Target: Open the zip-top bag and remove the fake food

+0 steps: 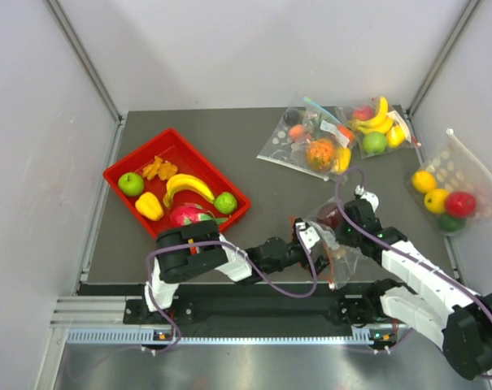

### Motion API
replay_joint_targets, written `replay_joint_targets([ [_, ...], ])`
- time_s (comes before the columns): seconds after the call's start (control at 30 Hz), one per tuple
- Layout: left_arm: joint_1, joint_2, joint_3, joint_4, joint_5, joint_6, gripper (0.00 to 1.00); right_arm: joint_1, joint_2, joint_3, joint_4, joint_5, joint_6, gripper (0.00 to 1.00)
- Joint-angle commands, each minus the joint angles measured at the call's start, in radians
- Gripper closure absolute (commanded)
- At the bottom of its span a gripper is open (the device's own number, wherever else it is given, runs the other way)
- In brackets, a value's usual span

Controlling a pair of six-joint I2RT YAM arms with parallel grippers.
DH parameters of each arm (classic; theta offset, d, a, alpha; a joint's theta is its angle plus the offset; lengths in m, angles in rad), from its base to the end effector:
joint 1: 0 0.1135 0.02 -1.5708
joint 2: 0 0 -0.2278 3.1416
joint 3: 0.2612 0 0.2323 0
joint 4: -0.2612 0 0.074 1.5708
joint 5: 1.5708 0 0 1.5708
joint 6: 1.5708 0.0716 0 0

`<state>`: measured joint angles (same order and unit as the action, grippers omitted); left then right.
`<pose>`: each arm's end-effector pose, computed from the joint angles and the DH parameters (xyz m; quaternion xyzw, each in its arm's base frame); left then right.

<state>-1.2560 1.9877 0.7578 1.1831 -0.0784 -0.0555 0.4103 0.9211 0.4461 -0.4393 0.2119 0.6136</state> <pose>0.1258 -0.3682 0.1235 0.3860 0.6118 -0.3982 0.5640 0.1867 0.0648 0.1315 0.1294 0.9330 0.0698 0.3285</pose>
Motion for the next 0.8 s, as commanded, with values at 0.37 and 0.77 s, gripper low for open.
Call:
replay_joint_targets([
  [0.37, -0.029, 0.077, 0.006, 0.073, -0.067, -0.053, 0.01, 0.016, -0.225, 0.131, -0.2, 0.173, -0.012, 0.33],
  [0.77, 0.07, -0.007, -0.081, 0.073, -0.127, -0.06, 0.01, 0.018, -0.18, 0.148, -0.285, 0.129, 0.049, 0.07],
])
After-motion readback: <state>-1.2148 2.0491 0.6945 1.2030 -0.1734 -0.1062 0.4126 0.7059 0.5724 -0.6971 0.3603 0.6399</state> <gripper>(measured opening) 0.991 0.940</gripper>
